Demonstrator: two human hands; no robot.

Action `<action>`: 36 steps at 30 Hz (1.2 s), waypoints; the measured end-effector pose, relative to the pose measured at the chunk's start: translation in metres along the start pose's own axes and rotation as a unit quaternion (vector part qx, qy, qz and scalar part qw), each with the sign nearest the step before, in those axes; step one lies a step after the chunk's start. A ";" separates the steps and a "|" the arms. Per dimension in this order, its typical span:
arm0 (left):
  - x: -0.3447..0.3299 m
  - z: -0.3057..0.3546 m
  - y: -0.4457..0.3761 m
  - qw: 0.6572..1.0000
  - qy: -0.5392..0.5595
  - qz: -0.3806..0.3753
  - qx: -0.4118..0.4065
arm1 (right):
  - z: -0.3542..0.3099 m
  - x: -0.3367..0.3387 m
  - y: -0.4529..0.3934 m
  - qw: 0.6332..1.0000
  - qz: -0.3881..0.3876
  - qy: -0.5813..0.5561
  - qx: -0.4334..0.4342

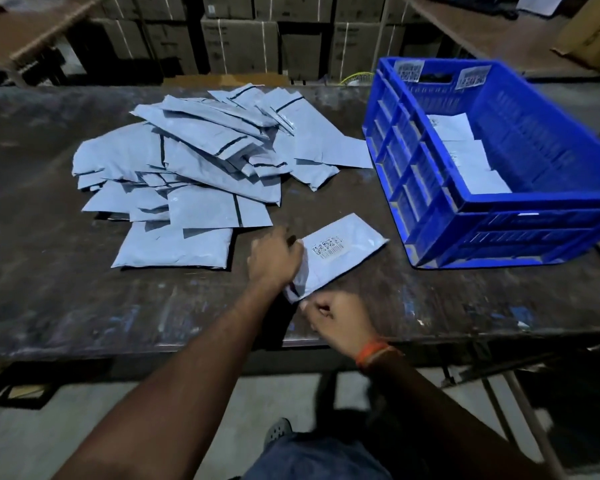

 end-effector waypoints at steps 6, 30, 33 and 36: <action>-0.008 0.004 0.001 0.992 -0.069 -0.023 -0.099 | 0.031 0.051 -0.027 0.980 0.187 0.004 -0.067; -0.031 0.027 0.051 0.966 -0.191 0.039 -0.171 | 0.041 0.008 -0.076 0.937 -0.001 0.325 0.124; -0.027 0.016 0.050 0.963 -0.207 0.039 -0.169 | 0.052 0.019 -0.072 0.941 0.000 0.323 0.103; -0.023 0.008 0.048 0.970 -0.201 0.025 -0.136 | 0.070 0.032 -0.073 0.939 0.005 0.339 0.062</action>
Point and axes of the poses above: each hand's wrist, its own y-axis away from the middle knuckle, its own x-axis out of the back of the hand, z = x × y, the point moved 9 cm from there along -y, towards the middle knuckle, and after that the axes turned 13 degrees about z, right-handed, at the moved point
